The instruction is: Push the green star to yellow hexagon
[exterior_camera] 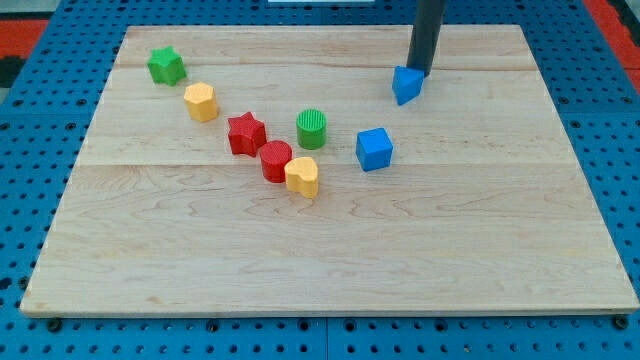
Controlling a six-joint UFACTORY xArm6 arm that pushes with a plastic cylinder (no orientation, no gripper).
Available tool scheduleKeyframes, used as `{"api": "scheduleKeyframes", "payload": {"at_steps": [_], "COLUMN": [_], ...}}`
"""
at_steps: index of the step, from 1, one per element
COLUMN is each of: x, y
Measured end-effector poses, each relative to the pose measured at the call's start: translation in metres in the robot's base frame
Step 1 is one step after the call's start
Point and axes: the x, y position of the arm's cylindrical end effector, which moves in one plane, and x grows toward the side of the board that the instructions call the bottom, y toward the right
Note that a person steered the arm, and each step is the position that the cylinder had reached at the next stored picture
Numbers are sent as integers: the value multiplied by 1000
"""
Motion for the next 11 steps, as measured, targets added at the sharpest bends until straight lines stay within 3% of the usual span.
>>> {"api": "scheduleKeyframes", "payload": {"at_steps": [1, 2, 4, 5, 6, 7, 8, 9, 10, 11], "x": [38, 46, -4, -17, -64, -99, -106, -66, -48, -68], "y": [-46, -49, -11, -117, -174, -271, -358, -391, -361, -342]}}
